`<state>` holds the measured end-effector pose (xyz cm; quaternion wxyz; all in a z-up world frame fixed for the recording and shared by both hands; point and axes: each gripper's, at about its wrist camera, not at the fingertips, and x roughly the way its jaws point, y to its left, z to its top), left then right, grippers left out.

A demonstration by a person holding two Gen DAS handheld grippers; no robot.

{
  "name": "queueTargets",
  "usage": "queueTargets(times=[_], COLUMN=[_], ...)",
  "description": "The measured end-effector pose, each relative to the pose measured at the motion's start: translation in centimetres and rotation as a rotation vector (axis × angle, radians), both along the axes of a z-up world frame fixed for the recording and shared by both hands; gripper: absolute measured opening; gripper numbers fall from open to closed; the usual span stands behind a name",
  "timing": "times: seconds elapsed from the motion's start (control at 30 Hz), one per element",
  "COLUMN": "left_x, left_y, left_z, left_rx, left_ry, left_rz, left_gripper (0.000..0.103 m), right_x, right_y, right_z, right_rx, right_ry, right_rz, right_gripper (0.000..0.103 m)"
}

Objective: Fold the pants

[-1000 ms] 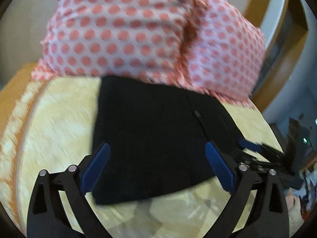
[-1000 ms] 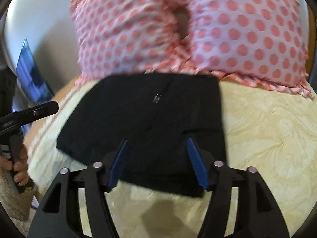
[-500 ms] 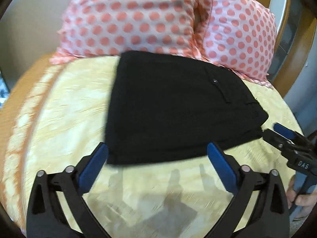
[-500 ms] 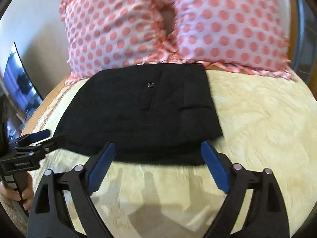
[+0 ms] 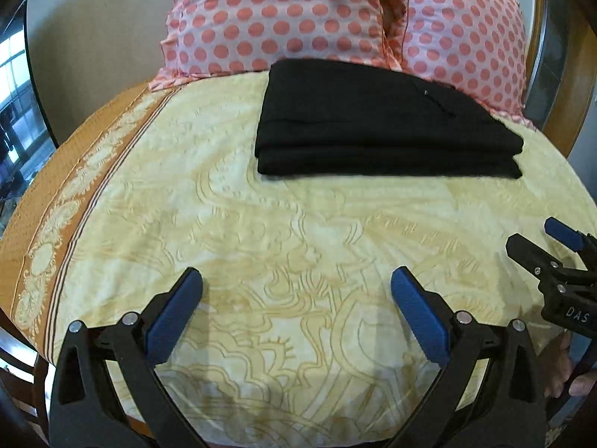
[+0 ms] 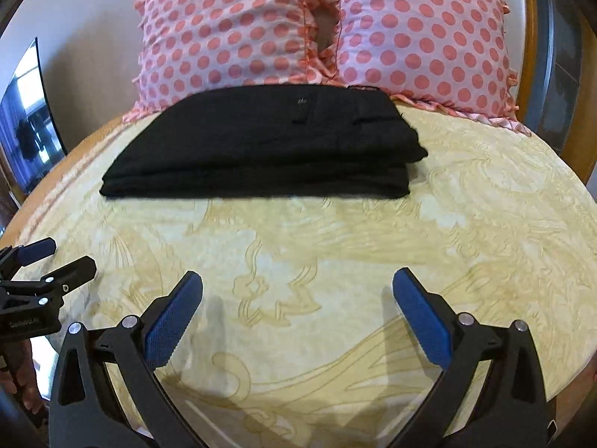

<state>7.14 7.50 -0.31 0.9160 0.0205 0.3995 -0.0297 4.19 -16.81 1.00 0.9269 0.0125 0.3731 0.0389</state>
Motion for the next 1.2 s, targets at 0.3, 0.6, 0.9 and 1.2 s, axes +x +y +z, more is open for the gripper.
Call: queueTargets(times=[0.3, 0.6, 0.9, 1.2], left_x=[-0.6, -0.7, -0.7, -0.7], left_y=[0.0, 0.1, 0.1, 0.1], left_z=[-0.5, -0.5, -0.6, -0.6], left_rx=[0.007, 0.007, 0.006, 0.006], left_ry=[-0.032, -0.043, -0.043, -0.043], left_rz=[-0.012, -0.010, -0.009, -0.008], left_gripper=[0.101, 0.101, 0.101, 0.101], right_x=[-1.0, -1.1, -1.1, -1.1], right_y=[0.6, 0.7, 0.7, 0.7], right_z=[-0.6, -0.7, -0.7, -0.7], right_rx=[-0.037, -0.039, -0.039, -0.039], right_ry=[-0.047, -0.055, -0.056, -0.056], right_rz=[-0.091, -0.106, -0.105, -0.104], right_gripper=[0.102, 0.102, 0.102, 0.102])
